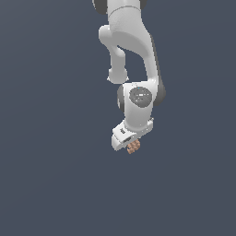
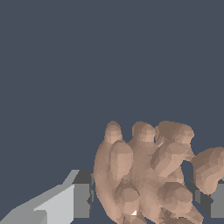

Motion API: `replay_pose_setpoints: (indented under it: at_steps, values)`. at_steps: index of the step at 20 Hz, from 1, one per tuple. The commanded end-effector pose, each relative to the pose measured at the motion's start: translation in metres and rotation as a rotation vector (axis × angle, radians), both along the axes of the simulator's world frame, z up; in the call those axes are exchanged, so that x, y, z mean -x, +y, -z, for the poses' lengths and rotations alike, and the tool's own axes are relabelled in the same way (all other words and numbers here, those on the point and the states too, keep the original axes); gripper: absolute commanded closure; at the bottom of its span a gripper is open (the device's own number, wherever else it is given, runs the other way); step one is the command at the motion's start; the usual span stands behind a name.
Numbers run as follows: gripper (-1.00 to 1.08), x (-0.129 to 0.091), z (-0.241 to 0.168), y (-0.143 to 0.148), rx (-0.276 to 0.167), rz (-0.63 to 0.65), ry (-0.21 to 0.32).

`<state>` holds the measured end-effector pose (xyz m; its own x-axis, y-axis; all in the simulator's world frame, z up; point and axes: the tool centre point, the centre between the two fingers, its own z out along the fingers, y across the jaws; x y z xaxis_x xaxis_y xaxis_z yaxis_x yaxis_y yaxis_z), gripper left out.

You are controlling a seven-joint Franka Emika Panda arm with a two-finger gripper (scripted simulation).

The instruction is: Pick up the object and move it to a goal position.

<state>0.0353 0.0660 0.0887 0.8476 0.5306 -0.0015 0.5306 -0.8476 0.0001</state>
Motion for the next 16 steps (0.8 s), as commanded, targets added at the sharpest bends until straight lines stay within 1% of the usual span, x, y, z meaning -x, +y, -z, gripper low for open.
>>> replay_pose_setpoints:
  at_steps: [1,5,9,12,16]
  values:
    - [1.08,0.007,-0.015,0.025,0.0,-0.001,-0.001]
    - [1.08,0.016,-0.036,0.061,0.0,-0.002,-0.001]
    - [1.08,0.022,-0.051,0.086,0.0,-0.002,-0.001]
    - [1.08,0.024,-0.057,0.095,0.0,-0.001,-0.001]
    - [1.08,0.023,-0.058,0.098,0.0,-0.001,-0.001]
